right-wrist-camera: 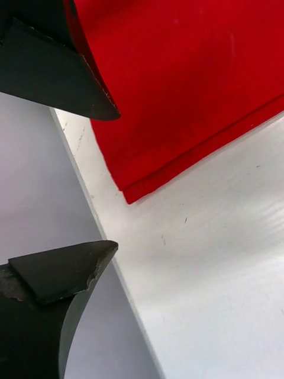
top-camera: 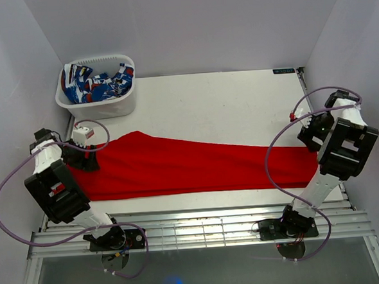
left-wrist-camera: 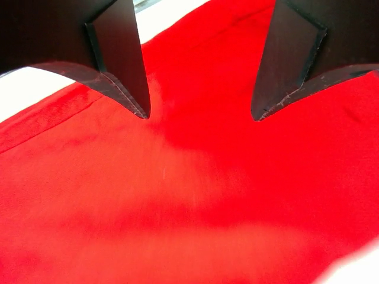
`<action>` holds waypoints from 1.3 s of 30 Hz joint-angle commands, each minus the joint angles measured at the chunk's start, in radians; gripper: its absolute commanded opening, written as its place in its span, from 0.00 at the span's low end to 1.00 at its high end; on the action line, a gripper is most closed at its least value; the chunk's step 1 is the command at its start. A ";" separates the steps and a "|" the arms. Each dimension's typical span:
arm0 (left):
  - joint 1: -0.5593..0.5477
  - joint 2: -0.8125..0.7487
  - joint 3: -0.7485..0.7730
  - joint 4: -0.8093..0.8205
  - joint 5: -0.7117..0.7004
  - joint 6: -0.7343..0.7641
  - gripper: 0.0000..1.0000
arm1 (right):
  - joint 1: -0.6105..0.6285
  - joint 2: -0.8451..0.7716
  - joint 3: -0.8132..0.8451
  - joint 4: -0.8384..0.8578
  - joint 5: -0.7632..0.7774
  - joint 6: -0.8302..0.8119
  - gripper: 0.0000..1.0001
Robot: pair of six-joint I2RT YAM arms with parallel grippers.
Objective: Fold and stack the trousers
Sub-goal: Fold the trousers
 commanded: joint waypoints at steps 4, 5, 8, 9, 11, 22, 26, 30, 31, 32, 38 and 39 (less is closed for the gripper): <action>-0.124 -0.090 0.175 -0.139 0.139 -0.044 0.81 | 0.003 -0.174 0.094 -0.268 -0.185 0.026 0.84; -0.143 -0.104 0.187 -0.167 0.154 -0.038 0.80 | 0.003 -0.209 0.079 -0.302 -0.200 0.018 0.82; -0.249 -0.176 0.173 -0.271 0.200 0.031 0.78 | 0.010 -0.295 -0.056 -0.337 -0.213 -0.010 0.72; -0.316 -0.201 0.154 -0.308 0.205 0.049 0.76 | 0.013 -0.315 -0.104 -0.325 -0.190 -0.011 0.69; -0.393 -0.271 0.060 -0.340 0.195 0.135 0.71 | 0.020 -0.353 -0.237 -0.256 -0.156 0.004 0.59; -0.849 -0.416 -0.317 -0.086 -0.032 0.041 0.58 | 0.018 -0.295 -0.417 0.002 -0.023 0.165 0.44; -0.892 -0.396 -0.327 -0.020 -0.052 0.005 0.57 | 0.018 -0.274 -0.417 0.026 -0.009 0.197 0.43; -0.935 -0.385 -0.365 0.044 -0.089 0.000 0.56 | 0.018 -0.246 -0.419 0.032 0.002 0.228 0.40; -0.938 -0.385 -0.374 0.057 -0.103 0.004 0.55 | 0.018 -0.244 -0.420 0.032 0.001 0.231 0.40; -0.939 -0.383 -0.382 0.069 -0.112 0.005 0.54 | 0.018 -0.246 -0.422 0.032 0.000 0.233 0.40; -0.947 -0.385 -0.426 0.159 -0.172 0.013 0.45 | 0.018 -0.241 -0.419 0.035 -0.003 0.240 0.39; -0.947 -0.386 -0.429 0.181 -0.180 0.011 0.42 | 0.018 -0.241 -0.419 0.035 -0.004 0.242 0.39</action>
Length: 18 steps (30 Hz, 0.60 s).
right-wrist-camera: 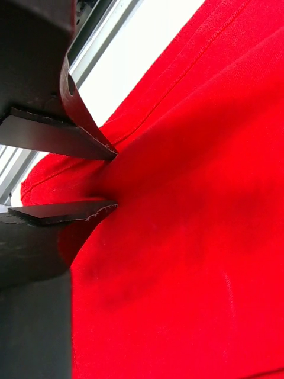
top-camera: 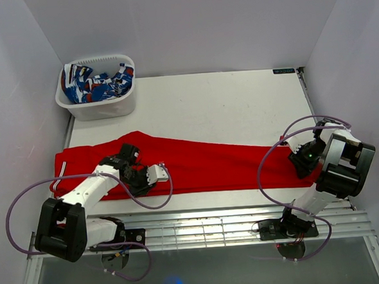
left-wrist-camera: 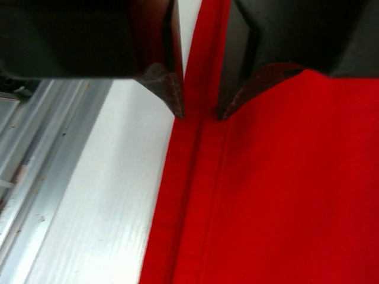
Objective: Fold and stack the trousers
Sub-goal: Fold the trousers
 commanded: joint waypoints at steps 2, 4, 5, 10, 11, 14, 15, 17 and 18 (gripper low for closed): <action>-0.004 -0.024 -0.015 0.092 -0.044 0.005 0.36 | -0.001 0.010 0.019 0.023 0.009 0.011 0.39; -0.004 -0.034 -0.018 0.097 -0.042 0.011 0.33 | -0.001 0.010 0.019 0.023 0.006 0.012 0.39; -0.004 -0.046 -0.018 0.094 -0.041 0.016 0.31 | -0.001 0.010 0.018 0.023 0.004 0.011 0.39; -0.004 -0.080 -0.024 0.086 -0.038 0.030 0.19 | -0.001 0.013 0.018 0.023 0.007 0.011 0.38; -0.004 -0.083 -0.024 0.085 -0.036 0.031 0.15 | -0.001 0.013 0.019 0.023 0.007 0.009 0.38; -0.004 -0.110 -0.015 0.050 -0.007 0.047 0.00 | -0.001 0.017 0.025 0.023 0.013 0.011 0.36; -0.004 -0.141 -0.006 0.016 0.005 0.054 0.00 | -0.001 0.018 0.030 0.023 0.015 0.012 0.36; -0.004 -0.172 0.011 -0.056 0.048 0.086 0.00 | -0.002 0.018 0.033 0.023 0.017 0.012 0.36; -0.004 -0.185 0.019 -0.079 0.059 0.094 0.00 | -0.001 0.020 0.034 0.025 0.020 0.014 0.35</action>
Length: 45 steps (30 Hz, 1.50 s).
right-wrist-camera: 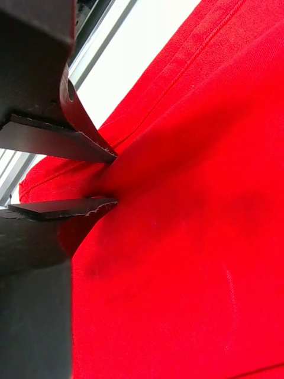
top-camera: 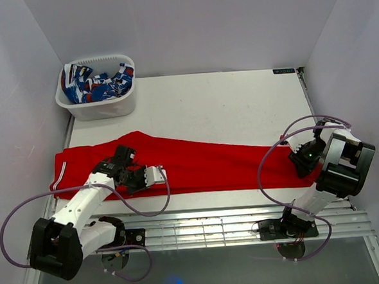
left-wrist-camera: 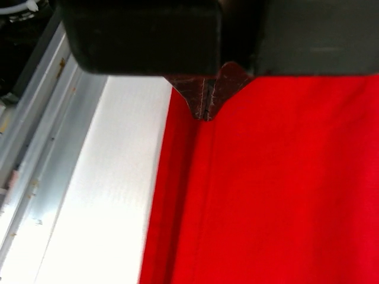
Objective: Fold and stack the trousers
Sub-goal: Fold the trousers
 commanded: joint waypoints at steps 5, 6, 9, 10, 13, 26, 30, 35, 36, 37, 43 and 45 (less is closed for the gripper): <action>-0.003 -0.114 0.047 -0.249 0.111 0.126 0.00 | -0.001 0.025 0.037 0.046 0.044 0.014 0.34; -0.003 -0.119 0.042 -0.260 0.113 0.132 0.00 | -0.001 0.025 0.037 0.050 0.045 0.017 0.33; -0.003 -0.108 0.001 -0.234 0.104 0.120 0.00 | -0.001 0.028 0.043 0.058 0.044 0.030 0.32; -0.003 -0.093 -0.002 -0.216 0.099 0.106 0.00 | -0.001 0.033 0.046 0.055 0.044 0.031 0.32; -0.003 0.042 0.013 -0.187 0.097 0.070 0.00 | -0.001 0.036 0.049 0.052 0.045 0.036 0.31; 0.009 0.310 0.156 -0.210 0.056 0.079 0.42 | -0.001 0.060 0.153 0.035 0.036 0.117 0.31; 0.023 0.201 0.245 -0.213 0.070 0.011 0.53 | -0.001 0.039 0.219 -0.005 -0.047 0.168 0.38; 0.104 0.164 0.275 -0.122 0.080 -0.125 0.62 | -0.013 0.028 0.375 -0.113 -0.134 0.264 0.58; 0.113 0.167 0.263 -0.101 0.070 -0.147 0.62 | -0.022 0.028 0.388 -0.123 -0.140 0.301 0.61; 0.126 0.168 0.248 -0.078 0.064 -0.164 0.62 | -0.031 0.025 0.397 -0.127 -0.140 0.318 0.61; 0.163 0.219 0.157 0.105 -0.018 -0.346 0.62 | -0.146 0.028 0.330 -0.137 -0.076 0.404 0.54; 0.164 0.233 0.151 0.120 -0.013 -0.369 0.62 | -0.197 0.045 0.281 -0.137 -0.048 0.404 0.52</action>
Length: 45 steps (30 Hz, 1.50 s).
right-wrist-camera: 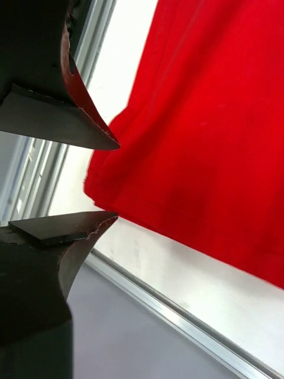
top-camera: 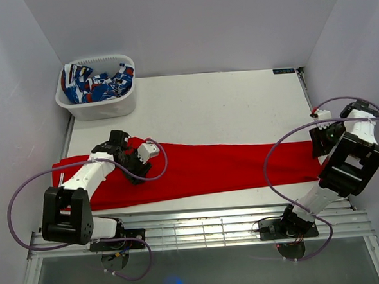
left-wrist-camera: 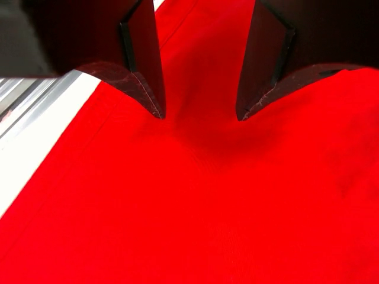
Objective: Fold and stack the trousers
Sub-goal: Fold the trousers
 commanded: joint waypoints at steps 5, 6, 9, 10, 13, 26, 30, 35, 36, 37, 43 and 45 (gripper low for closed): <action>0.003 0.028 -0.018 0.114 -0.004 -0.133 0.62 | -0.162 0.040 -0.107 -0.057 0.036 0.083 0.51; 0.003 0.029 -0.018 0.117 -0.004 -0.136 0.62 | -0.171 0.046 -0.113 -0.060 0.036 0.090 0.52; 0.004 0.034 -0.021 0.120 -0.003 -0.133 0.62 | -0.196 0.049 -0.141 -0.065 0.030 0.117 0.57; 0.004 0.033 -0.021 0.123 -0.003 -0.131 0.62 | -0.197 0.049 -0.151 -0.064 0.029 0.123 0.57; 0.003 0.036 -0.023 0.128 -0.012 -0.125 0.62 | -0.199 0.063 -0.159 -0.057 0.029 0.134 0.59; 0.072 0.086 -0.075 0.140 -0.098 -0.026 0.56 | -0.200 0.132 -0.027 -0.062 -0.002 0.114 0.08; 0.116 0.138 -0.072 0.145 -0.104 0.013 0.54 | -0.196 0.089 0.007 -0.030 0.030 0.064 0.08; 0.133 0.167 -0.062 0.150 -0.104 0.036 0.53 | -0.200 0.051 -0.039 -0.060 0.075 0.050 0.49; 0.132 0.169 -0.059 0.150 -0.104 0.036 0.53 | -0.200 0.041 -0.059 -0.056 0.079 0.048 0.54; 0.132 0.172 -0.056 0.151 -0.102 0.037 0.53 | -0.200 0.034 -0.079 -0.050 0.084 0.053 0.55; 0.135 0.200 -0.038 0.166 -0.118 0.043 0.53 | -0.202 0.073 -0.128 -0.002 0.029 0.111 0.54; 0.136 0.209 -0.041 0.169 -0.121 0.054 0.53 | -0.200 0.090 -0.087 0.002 -0.014 0.126 0.50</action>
